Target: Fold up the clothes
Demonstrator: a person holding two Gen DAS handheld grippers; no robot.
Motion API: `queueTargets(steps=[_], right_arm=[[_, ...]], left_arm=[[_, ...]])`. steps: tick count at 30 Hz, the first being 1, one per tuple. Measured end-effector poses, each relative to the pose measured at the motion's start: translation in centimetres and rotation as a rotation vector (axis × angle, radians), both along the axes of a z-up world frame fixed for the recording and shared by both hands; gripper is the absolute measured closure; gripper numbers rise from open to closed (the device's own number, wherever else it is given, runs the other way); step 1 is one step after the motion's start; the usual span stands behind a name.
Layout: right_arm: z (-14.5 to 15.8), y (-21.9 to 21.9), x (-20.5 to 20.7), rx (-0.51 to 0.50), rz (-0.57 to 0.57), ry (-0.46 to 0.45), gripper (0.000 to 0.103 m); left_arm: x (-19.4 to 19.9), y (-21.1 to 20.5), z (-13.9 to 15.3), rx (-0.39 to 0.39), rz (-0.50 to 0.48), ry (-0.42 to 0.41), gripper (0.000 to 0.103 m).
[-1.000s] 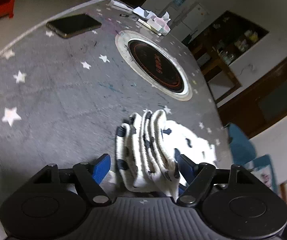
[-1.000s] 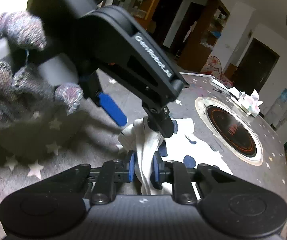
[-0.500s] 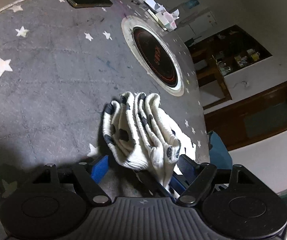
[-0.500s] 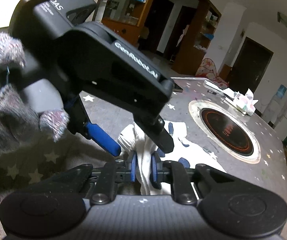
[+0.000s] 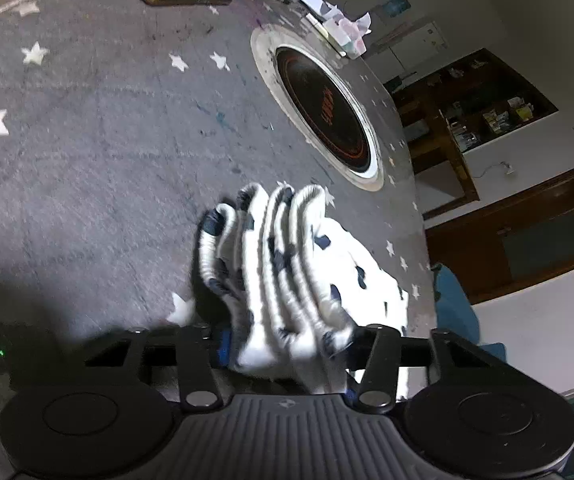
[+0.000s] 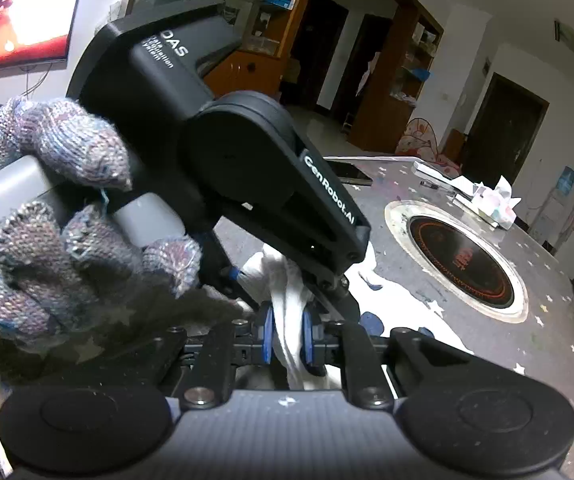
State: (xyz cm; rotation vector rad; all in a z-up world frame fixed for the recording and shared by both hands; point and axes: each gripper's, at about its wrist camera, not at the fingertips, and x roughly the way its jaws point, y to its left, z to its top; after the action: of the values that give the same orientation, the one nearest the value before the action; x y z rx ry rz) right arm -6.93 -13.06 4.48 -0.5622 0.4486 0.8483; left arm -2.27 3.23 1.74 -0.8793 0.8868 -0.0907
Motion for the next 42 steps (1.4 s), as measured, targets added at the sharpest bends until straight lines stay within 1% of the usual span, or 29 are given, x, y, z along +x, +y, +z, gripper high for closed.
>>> queueTargets(steps=[2, 5, 9, 13, 16, 19, 20, 21, 23, 24, 28, 29, 32, 34, 35, 38, 42], right_arm=[[-0.2, 0.0, -0.1, -0.002, 0.003, 0.003, 0.089], [-0.3, -0.2, -0.2, -0.001, 0.003, 0.009, 0.088], [0.1, -1.1, -0.2, 0.017, -0.001, 0.034, 0.086], [0.7, -3.0, -0.5, 0.038, -0.039, 0.052, 0.085], [0.8, -4.8, -0.1, 0.049, -0.100, 0.065, 0.082], [0.4, -7.0, 1.6, 0.066, -0.202, 0.095, 0.080], [0.3, -7.7, 2.3, 0.077, -0.233, 0.111, 0.080], [0.3, -8.6, 3.0, 0.105, -0.257, 0.146, 0.080], [0.5, -10.3, 4.3, 0.186, -0.294, 0.243, 0.080], [0.8, -10.9, 4.7, 0.215, -0.305, 0.276, 0.080], [1.0, -12.8, 5.5, 0.280, -0.340, 0.346, 0.079], [0.9, -13.0, 5.6, 0.272, -0.354, 0.345, 0.079], [-0.1, -12.8, 5.7, 0.188, -0.376, 0.306, 0.079], [-0.8, -12.9, 6.0, 0.139, -0.404, 0.299, 0.079], [-0.9, -13.2, 6.1, 0.131, -0.417, 0.296, 0.079], [-0.7, -14.3, 7.4, 0.155, -0.478, 0.281, 0.079], [-1.0, -15.6, 10.2, 0.184, -0.562, 0.283, 0.076]], left_arm=[[0.0, -0.1, 0.0, 0.014, 0.005, -0.003, 0.064], [0.1, 0.0, -0.3, 0.023, 0.004, -0.007, 0.070], [0.2, 0.2, -0.7, 0.030, 0.006, -0.007, 0.072], [0.2, 0.4, -0.8, 0.027, 0.003, -0.011, 0.072], [0.1, 0.3, -0.7, 0.035, 0.000, -0.013, 0.072], [0.1, 0.2, -0.7, 0.044, -0.003, -0.016, 0.072], [0.1, 0.2, -0.6, 0.045, -0.003, -0.016, 0.072], [0.1, 0.1, -0.6, 0.046, -0.003, -0.016, 0.072], [0.1, 0.1, -0.6, 0.048, -0.004, -0.015, 0.072], [0.1, 0.2, -0.6, 0.047, -0.003, -0.014, 0.072], [0.2, 0.1, -0.5, 0.052, -0.002, -0.013, 0.072], [0.2, 0.1, -0.5, 0.055, -0.002, -0.013, 0.072], [0.3, 0.2, -0.5, 0.056, -0.004, -0.013, 0.072], [0.3, 0.2, -0.5, 0.056, -0.006, -0.012, 0.072], [0.3, 0.2, -0.5, 0.059, -0.007, -0.012, 0.072], [0.4, 0.1, -0.5, 0.065, -0.009, -0.013, 0.072], [0.4, 0.2, -0.4, 0.065, -0.009, -0.013, 0.072]])
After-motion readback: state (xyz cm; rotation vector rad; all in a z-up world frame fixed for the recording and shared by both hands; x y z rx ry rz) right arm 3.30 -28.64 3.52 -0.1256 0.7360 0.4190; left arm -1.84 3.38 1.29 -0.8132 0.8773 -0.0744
